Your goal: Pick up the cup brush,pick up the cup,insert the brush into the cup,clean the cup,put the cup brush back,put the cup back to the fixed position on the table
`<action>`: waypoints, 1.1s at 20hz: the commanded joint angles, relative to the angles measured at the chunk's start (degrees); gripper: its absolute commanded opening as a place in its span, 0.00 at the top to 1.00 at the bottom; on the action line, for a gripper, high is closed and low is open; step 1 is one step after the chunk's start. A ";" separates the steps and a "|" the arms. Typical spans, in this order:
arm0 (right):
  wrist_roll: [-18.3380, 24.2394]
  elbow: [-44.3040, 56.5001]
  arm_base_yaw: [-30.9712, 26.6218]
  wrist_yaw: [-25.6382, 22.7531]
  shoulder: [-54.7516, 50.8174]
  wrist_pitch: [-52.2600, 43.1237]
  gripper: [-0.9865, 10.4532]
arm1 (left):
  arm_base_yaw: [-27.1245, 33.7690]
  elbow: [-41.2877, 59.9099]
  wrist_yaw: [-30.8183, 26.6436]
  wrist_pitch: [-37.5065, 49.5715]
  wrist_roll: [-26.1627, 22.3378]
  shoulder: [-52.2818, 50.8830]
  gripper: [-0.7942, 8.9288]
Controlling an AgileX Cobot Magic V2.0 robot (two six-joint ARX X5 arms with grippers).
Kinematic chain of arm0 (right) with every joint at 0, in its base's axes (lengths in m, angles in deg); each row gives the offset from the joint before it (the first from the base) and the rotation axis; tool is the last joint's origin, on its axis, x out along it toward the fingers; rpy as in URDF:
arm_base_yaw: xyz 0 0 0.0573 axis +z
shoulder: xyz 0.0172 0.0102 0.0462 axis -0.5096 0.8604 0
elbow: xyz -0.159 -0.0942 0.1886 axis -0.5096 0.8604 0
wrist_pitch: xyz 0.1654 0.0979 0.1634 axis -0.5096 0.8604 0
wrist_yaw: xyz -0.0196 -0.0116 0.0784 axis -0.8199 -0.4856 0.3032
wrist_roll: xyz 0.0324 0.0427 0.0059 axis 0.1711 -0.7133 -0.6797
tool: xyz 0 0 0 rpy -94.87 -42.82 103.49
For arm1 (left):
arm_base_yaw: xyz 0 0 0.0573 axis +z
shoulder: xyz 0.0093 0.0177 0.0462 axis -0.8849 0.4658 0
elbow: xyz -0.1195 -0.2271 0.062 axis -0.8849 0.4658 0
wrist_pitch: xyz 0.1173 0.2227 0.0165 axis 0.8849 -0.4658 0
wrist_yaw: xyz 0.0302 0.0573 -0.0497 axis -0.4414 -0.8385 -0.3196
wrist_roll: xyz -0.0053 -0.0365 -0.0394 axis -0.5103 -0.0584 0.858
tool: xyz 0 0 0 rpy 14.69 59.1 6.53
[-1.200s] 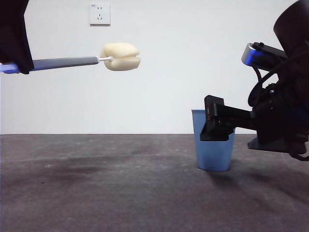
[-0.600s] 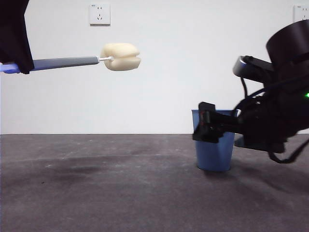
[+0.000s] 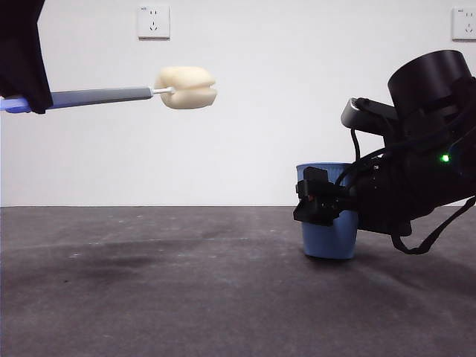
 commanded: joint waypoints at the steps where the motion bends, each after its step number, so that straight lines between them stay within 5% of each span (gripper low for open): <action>1: 0.26 -0.07 0.90 0.04 -1.29 1.64 0.93 | 0.04 -0.33 -0.31 0.39 -2.60 -0.13 0.93; 5: 5.31 -0.31 3.54 -0.46 -11.56 13.88 0.93 | 0.15 -0.33 -0.28 -0.68 -8.48 0.31 0.93; 10: 15.21 -7.78 5.25 -3.63 -23.21 49.99 0.93 | 0.17 -0.33 -0.13 -3.61 -18.10 1.05 0.93; 14: 26.14 -15.02 7.26 -10.88 -23.82 71.65 0.93 | 0.15 -0.33 1.55 -7.69 -29.70 1.62 0.93; 19: 40.63 -16.83 14.80 -20.20 -23.82 81.44 0.93 | -0.31 -0.33 8.39 -10.05 -32.09 2.25 0.93; 22: 43.91 -16.83 17.75 -24.57 -23.82 82.36 0.93 | -1.27 -0.33 9.16 -13.68 -32.04 3.52 0.93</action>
